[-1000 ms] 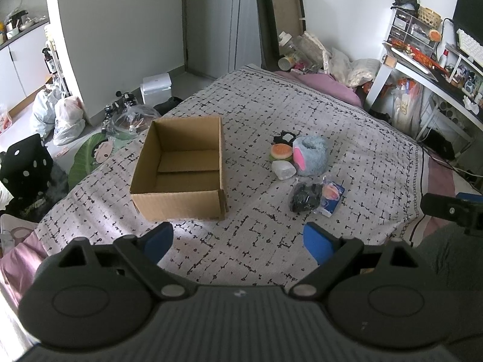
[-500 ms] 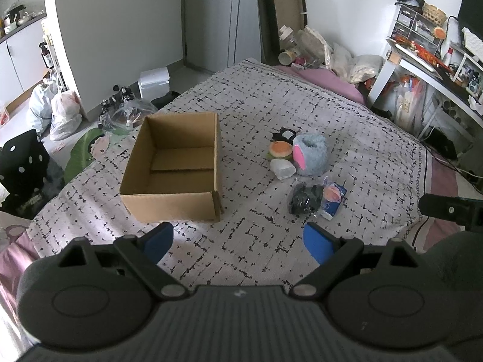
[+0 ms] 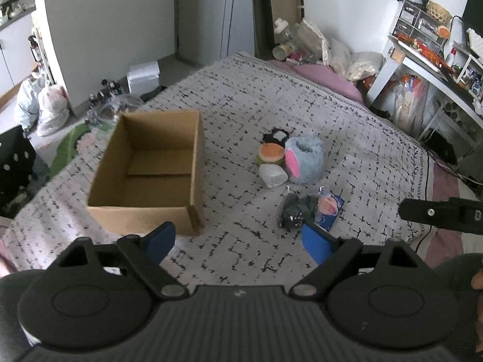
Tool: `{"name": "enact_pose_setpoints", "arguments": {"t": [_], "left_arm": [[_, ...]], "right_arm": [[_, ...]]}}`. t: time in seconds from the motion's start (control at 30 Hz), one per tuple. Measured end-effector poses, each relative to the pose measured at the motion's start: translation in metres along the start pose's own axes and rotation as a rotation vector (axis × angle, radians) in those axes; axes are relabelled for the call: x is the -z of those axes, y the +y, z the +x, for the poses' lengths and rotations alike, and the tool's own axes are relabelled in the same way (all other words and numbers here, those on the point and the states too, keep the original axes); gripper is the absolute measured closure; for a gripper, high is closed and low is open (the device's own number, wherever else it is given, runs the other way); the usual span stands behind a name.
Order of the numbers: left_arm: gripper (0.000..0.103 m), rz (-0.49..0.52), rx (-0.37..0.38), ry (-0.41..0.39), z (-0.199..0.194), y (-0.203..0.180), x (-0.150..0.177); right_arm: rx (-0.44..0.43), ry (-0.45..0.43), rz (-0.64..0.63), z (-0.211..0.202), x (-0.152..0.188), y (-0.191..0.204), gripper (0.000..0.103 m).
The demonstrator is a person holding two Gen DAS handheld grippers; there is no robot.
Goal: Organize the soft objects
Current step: 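Move the left gripper to the black bag while the right gripper approaches the tissue pack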
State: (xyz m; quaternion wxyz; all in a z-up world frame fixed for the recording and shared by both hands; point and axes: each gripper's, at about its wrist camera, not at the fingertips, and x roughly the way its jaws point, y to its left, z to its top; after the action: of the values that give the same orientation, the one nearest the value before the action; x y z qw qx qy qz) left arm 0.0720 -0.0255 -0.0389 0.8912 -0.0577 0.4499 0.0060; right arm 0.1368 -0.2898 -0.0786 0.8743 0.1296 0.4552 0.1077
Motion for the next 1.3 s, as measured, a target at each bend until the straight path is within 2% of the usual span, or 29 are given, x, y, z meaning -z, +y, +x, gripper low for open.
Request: {"name": "enact_pose_setpoints", "arguments": {"t": [0.23,0.67,0.87,1.1,1.3], "left_arm": [[0.014,-0.019,0.033,0.043,0.034,-0.007,-0.005],[0.016,-0.044,0.082,0.108,0.093,-0.023,-0.017],[0.021,-0.072,0.093,0.138,0.121,-0.026,-0.022],[0.026,-0.094,0.11,0.178,0.156,-0.035,-0.021],[0.029,-0.111,0.11,0.219,0.184,-0.043,-0.018]], "right_arm": [[0.003,0.046,0.102,0.029,-0.011,-0.013,0.018],[-0.025,0.097,0.289,0.078,-0.02,-0.039,0.018],[-0.037,0.123,0.372,0.099,-0.022,-0.052,0.018],[-0.075,0.175,0.469,0.123,-0.021,-0.067,0.034],[-0.073,0.22,0.504,0.145,-0.022,-0.075,0.04]]}}
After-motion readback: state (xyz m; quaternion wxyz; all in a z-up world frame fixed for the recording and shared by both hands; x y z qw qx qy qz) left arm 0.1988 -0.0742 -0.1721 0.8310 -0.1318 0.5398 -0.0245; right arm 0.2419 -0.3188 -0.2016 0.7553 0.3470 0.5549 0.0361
